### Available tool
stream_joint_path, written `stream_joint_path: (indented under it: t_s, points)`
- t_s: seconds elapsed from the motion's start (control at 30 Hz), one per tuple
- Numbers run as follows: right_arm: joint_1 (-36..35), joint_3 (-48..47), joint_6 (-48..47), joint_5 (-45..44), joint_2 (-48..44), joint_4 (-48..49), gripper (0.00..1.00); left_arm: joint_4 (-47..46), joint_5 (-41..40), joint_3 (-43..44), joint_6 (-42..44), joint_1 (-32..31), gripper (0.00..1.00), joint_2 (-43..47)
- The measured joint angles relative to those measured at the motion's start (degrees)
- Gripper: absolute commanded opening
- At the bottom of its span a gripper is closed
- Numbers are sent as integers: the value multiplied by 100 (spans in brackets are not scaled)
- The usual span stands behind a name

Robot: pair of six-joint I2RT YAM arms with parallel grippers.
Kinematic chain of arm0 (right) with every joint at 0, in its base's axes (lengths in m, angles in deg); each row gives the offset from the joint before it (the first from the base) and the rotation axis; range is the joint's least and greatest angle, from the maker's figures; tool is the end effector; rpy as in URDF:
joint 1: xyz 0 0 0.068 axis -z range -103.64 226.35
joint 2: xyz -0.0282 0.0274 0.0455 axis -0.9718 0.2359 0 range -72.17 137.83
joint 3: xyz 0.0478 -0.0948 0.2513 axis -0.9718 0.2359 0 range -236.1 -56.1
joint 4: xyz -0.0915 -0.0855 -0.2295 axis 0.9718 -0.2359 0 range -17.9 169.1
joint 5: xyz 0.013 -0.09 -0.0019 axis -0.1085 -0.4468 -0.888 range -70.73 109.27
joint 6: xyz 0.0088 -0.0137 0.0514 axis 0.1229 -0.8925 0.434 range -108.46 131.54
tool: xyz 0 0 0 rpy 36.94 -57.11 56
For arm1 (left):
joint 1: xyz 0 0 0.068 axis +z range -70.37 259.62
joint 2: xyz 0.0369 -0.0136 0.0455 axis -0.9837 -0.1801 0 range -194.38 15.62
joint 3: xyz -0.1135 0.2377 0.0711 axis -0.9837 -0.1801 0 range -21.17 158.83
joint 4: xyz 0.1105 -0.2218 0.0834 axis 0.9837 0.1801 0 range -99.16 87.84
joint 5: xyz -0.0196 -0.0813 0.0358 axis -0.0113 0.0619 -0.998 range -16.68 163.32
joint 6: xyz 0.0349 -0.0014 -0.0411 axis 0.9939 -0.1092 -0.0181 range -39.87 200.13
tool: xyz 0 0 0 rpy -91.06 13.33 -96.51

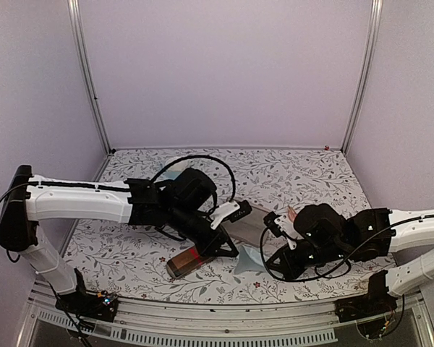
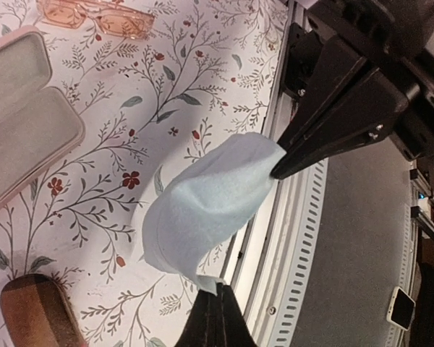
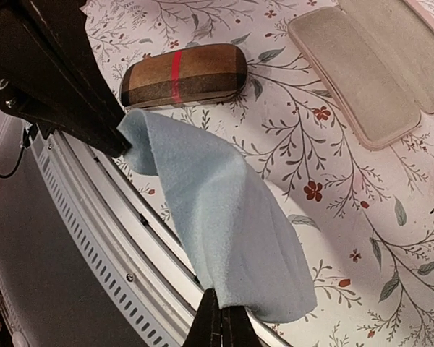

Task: Organize the sunglasses
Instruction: Adjust the glasses cleaning cloth at the center of the board.

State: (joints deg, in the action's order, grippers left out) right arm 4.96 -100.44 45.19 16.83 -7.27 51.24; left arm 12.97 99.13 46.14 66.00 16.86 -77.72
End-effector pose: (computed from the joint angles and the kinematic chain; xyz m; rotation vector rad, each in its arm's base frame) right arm 0.0753 0.2186 0.2406 -0.8115 2.4378 0.7408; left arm 0.1475 -0.3207 0.2444 1.2912 2.2984 -1.0955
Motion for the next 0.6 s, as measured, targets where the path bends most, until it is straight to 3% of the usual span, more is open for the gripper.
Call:
stream_joint_path:
  t_s: [0.33, 0.6]
  points:
    - [-1062, 0, 745, -195, -66, -208, 0, 7, -577, -378, -522, -789, 0, 330]
    - [-1130, 210, 1360, -481, -68, -269, 0, 15, -809, -597, -748, -911, 0, 391]
